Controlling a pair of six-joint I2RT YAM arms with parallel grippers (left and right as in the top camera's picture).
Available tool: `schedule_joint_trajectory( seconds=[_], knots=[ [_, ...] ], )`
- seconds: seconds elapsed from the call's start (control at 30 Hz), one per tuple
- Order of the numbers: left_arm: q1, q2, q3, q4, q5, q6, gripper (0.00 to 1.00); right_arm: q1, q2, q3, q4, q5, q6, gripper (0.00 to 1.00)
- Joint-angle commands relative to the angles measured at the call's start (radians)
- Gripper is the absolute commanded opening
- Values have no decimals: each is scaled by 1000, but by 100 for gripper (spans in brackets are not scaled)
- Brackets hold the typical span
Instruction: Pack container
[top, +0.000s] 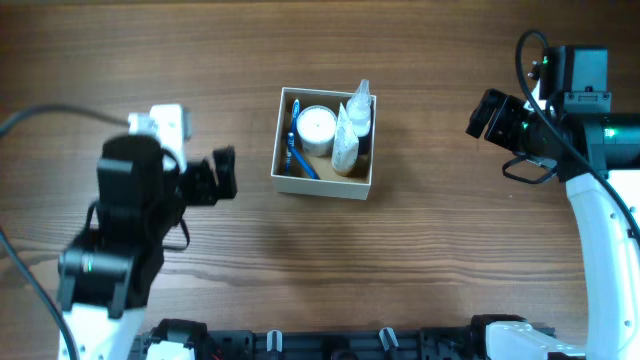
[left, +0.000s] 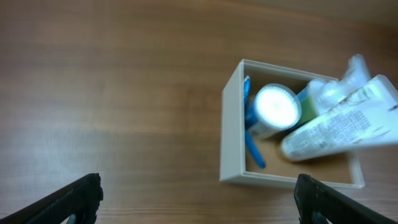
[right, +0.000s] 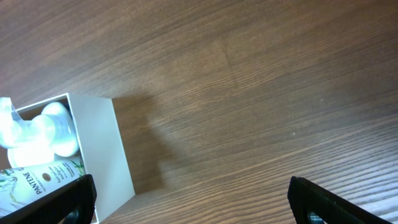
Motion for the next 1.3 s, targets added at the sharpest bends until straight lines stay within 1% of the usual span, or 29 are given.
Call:
schedule_joint_trajectory(
  seconds=[0.0, 0.17, 0.37, 0.47, 0.6, 0.67, 1.0, 1.27],
  knots=[
    [82, -160, -202, 56, 87, 19, 100, -3, 3, 1, 2, -5, 14, 100],
    [107, -344, -382, 82, 95, 18, 100, -3, 3, 1, 2, -5, 14, 100],
    [107, -524, -543, 89, 101, 10, 100, -3, 3, 1, 2, -5, 14, 100],
    [107, -595, -618, 126, 101, 10, 100, -3, 3, 1, 2, -5, 14, 100],
    [107, -682, -723, 212, 101, 10, 100, -3, 3, 1, 2, -5, 14, 100],
    [107, -719, -759, 225, 101, 10, 100, -3, 3, 1, 2, -5, 14, 100],
    [107, -874, -831, 227, 101, 11, 100, -3, 3, 1, 2, -5, 14, 100],
    [107, -880, -837, 209, 101, 11, 100, -3, 3, 1, 2, -5, 14, 100]
  ],
)
